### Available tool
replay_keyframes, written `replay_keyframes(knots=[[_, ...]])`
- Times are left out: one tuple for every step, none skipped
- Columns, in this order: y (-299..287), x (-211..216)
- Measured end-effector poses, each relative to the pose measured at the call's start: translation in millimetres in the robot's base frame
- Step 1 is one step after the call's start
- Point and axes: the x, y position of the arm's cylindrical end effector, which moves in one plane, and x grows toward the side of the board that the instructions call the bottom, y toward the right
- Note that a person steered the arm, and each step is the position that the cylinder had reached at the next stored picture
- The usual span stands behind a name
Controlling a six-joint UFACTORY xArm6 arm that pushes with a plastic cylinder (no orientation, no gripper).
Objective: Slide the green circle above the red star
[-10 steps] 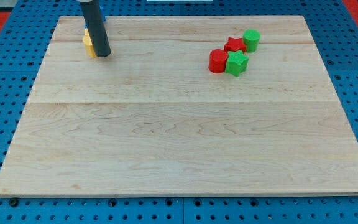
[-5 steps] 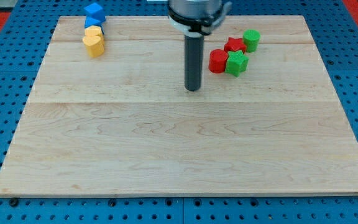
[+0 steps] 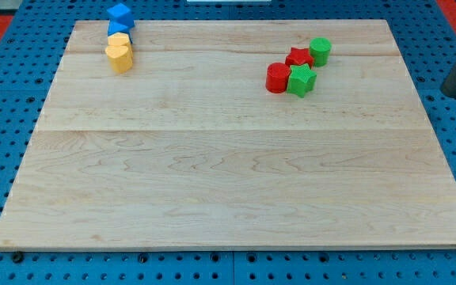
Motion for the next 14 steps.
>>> replay_keyframes(knots=[[-1, -19], [0, -45], [0, -46], [-4, -60], [-31, -101], [-48, -133], [-53, -145], [-64, -143], [-96, -129], [-146, -122], [-123, -104], [-108, -93], [-187, -93], [-265, -95]])
